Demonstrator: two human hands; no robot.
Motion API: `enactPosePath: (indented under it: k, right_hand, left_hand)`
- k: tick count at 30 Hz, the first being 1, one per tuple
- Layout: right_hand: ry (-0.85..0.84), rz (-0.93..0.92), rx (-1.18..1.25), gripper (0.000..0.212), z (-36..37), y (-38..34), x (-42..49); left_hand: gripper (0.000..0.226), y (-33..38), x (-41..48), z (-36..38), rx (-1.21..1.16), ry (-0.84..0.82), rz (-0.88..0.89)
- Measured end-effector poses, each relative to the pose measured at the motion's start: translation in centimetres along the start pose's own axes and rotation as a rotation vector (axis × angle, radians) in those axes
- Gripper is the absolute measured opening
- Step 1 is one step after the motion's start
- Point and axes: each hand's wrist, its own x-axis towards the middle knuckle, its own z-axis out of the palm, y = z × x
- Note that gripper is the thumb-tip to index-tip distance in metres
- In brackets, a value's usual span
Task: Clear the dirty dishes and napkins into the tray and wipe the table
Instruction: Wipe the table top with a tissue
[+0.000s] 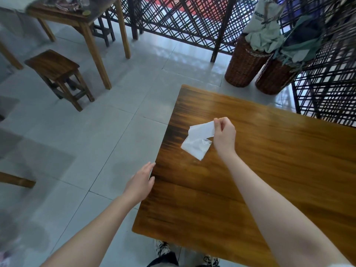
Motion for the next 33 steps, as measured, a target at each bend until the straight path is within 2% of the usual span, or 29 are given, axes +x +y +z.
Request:
enactPosePath:
  k: [6,11,18,23,33]
  right_hand:
    - [-0.021,0.07,-0.049,0.004,-3.3,3.4,-0.5]
    - [0.005,0.159,0.016,0.018,-8.6,6.9,-1.7]
    - [0.052,0.247,-0.023,0.016,-17.7,12.7,-4.6]
    - [0.101,0.318,0.054,0.011,-24.5,17.1,-7.4]
    - [0.218,0.403,0.087,0.016,-37.1,25.2,-12.5]
  left_hand:
    - [0.053,3.1,0.6,0.7,0.002,-0.024,0.048]
    - [0.055,7.4,0.7,2.4,0.036,-0.063,0.108]
    - [0.056,14.9,-1.2,6.8,0.091,-0.083,0.196]
    - [0.054,20.5,-3.2,11.3,0.154,-0.125,0.255]
    - [0.053,30.1,-6.8,20.6,0.231,-0.221,0.385]
